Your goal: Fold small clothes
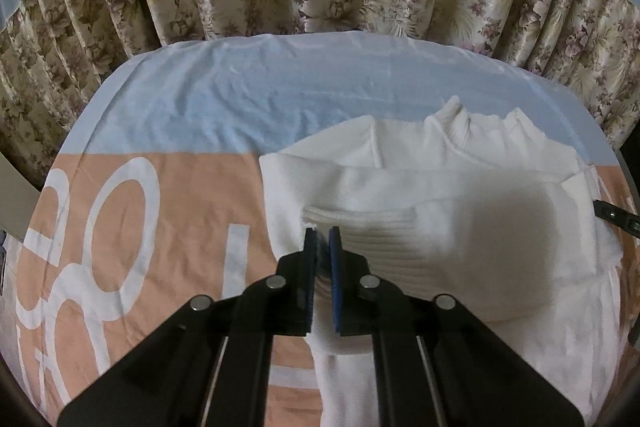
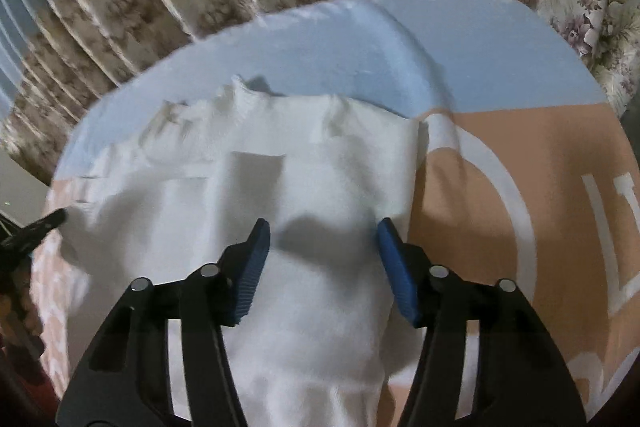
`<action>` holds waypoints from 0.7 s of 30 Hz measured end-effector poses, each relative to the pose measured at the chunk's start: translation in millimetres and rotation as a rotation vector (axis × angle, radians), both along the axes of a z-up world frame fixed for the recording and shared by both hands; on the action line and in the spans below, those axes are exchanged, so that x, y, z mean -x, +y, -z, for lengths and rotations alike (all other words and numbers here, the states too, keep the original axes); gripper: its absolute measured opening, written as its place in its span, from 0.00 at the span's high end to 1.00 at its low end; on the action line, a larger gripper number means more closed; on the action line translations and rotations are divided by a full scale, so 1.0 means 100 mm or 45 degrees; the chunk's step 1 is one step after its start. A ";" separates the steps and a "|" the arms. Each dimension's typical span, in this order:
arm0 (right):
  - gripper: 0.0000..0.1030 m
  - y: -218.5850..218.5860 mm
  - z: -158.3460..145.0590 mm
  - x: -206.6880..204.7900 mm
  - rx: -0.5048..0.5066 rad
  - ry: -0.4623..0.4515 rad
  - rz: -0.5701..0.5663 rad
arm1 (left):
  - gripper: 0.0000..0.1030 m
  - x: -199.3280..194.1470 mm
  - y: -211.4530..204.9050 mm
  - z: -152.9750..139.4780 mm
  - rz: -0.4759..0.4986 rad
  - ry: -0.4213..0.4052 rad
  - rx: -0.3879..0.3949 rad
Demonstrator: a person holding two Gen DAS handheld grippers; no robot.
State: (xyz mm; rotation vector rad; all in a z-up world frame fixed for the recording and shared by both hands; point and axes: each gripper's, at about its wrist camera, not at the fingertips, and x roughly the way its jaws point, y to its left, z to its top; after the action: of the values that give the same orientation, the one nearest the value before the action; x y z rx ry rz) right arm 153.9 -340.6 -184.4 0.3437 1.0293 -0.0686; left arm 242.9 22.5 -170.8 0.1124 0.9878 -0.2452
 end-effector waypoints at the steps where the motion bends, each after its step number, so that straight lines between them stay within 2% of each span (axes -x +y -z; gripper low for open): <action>1: 0.65 0.01 0.03 -0.03 0.023 -0.001 -0.008 | 0.94 0.01 0.01 0.01 0.000 -0.004 0.000; 3: 0.82 0.05 -0.01 -0.04 0.064 -0.030 -0.036 | 0.94 0.00 0.03 -0.02 -0.011 -0.032 0.013; 4: 0.86 0.05 -0.04 -0.03 0.086 -0.051 -0.044 | 0.94 0.00 0.05 -0.03 -0.017 -0.047 0.021; 7: 0.88 -0.01 -0.17 0.01 0.059 -0.166 -0.019 | 0.94 0.02 0.15 -0.14 -0.057 -0.109 0.047; 9: 0.88 0.00 -0.23 0.02 0.056 -0.237 -0.033 | 0.97 0.04 0.26 -0.16 -0.103 -0.140 0.043; 11: 0.88 0.04 -0.18 -0.03 0.086 -0.229 -0.051 | 0.97 0.03 0.36 -0.12 -0.137 -0.130 0.027; 13: 0.83 0.02 -0.06 -0.09 0.100 -0.175 -0.053 | 0.97 0.01 0.44 0.00 -0.141 -0.059 0.023; 15: 0.64 -0.01 -0.01 -0.11 0.093 -0.134 -0.047 | 0.97 0.04 0.51 0.05 -0.160 -0.024 0.009; 17: 0.51 -0.07 -0.06 -0.04 0.071 -0.145 -0.022 | 0.96 0.08 0.55 0.01 -0.163 -0.021 -0.004; 19: 0.45 -0.10 -0.18 0.07 0.052 -0.184 0.001 | 0.95 0.11 0.51 -0.08 -0.136 -0.022 -0.030; 20: 0.42 -0.09 -0.22 0.11 0.053 -0.190 0.003 | 0.80 0.14 0.45 -0.14 -0.119 -0.034 -0.033; 21: 0.38 -0.05 -0.26 0.15 0.054 -0.196 0.000 | 0.45 0.15 0.38 -0.19 -0.098 -0.042 -0.026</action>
State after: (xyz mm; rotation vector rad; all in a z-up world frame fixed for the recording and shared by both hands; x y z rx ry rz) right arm 138.8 -346.1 -158.2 0.3059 0.8744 -0.0630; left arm 227.9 60.8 -151.5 0.0964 0.9602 -0.1623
